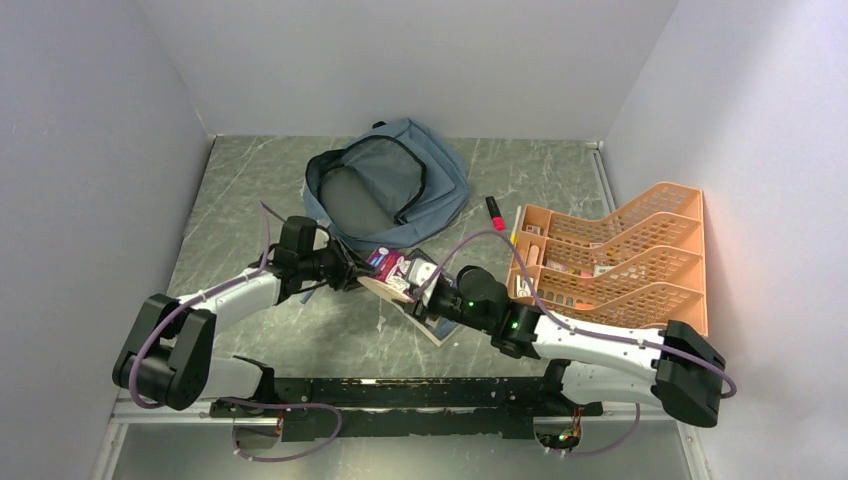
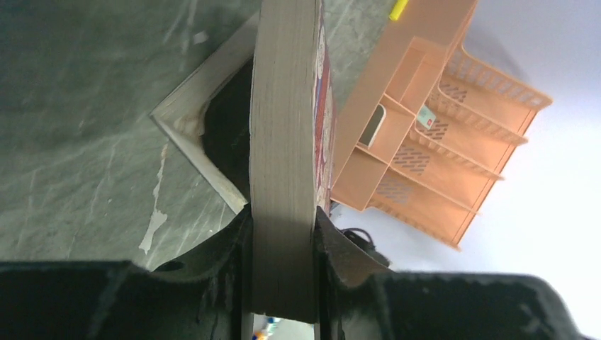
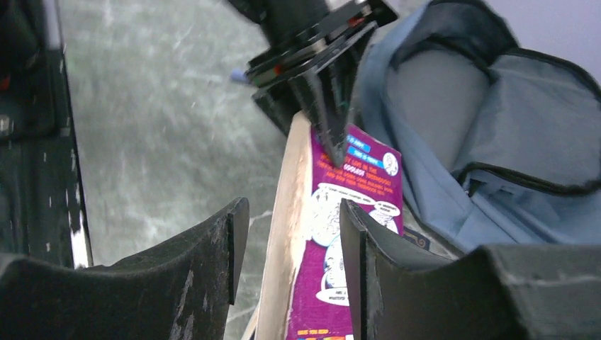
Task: Pack the student bag
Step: Place the book in the student bag.
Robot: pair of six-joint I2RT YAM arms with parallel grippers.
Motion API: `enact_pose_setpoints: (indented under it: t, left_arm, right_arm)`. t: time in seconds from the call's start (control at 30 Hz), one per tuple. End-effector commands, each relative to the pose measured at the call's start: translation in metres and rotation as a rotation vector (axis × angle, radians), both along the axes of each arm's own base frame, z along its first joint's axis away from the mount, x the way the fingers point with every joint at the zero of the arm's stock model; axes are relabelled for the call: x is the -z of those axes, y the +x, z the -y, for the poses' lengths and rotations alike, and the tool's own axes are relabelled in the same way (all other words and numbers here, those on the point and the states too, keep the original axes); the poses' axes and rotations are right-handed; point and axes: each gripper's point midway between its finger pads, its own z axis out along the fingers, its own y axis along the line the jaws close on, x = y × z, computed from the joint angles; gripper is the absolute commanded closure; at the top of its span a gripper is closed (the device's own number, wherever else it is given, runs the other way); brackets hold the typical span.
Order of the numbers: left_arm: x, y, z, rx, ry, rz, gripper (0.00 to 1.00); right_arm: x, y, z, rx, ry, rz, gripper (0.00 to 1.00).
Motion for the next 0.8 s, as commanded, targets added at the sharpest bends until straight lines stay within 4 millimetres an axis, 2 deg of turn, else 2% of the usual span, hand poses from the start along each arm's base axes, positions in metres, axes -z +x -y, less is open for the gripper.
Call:
enact_pose_setpoints:
  t: [0.0, 0.1, 0.23, 0.4, 0.5, 0.57, 0.63, 0.77]
  left_arm:
    - [-0.055, 0.020, 0.015, 0.166, -0.011, 0.350, 0.95]
    - [-0.089, 0.030, 0.012, 0.213, 0.051, 0.557, 0.95]
    - [-0.136, 0.035, 0.009, 0.244, 0.094, 0.820, 0.95]
    - [-0.200, 0.024, 0.010, 0.322, 0.092, 1.145, 0.95]
    - [-0.234, 0.014, 0.002, 0.327, 0.141, 1.348, 0.95]
    - [-0.248, 0.012, -0.009, 0.305, 0.232, 1.448, 0.95]
    - [-0.260, 0.010, -0.021, 0.271, 0.326, 1.511, 0.95]
    - [-0.277, -0.021, -0.022, 0.389, 0.345, 1.709, 0.95]
  right_arm:
    - [-0.055, 0.027, 0.011, 0.268, 0.225, -0.136, 0.46]
    - [-0.078, 0.044, 0.031, 0.461, 0.361, -0.238, 0.40]
    - [-0.101, 0.046, 0.041, 0.512, 0.416, -0.269, 0.31]
    - [-0.107, 0.057, 0.067, 0.638, 0.354, -0.232, 0.16]
    - [-0.109, 0.055, 0.072, 0.586, 0.314, -0.188, 0.09]
    - [-0.112, 0.043, 0.064, 0.446, 0.260, -0.120, 0.07]
    - [-0.122, 0.041, 0.066, 0.417, 0.270, -0.071, 0.07]
    - [-0.144, 0.033, 0.068, 0.321, 0.278, 0.090, 0.08]
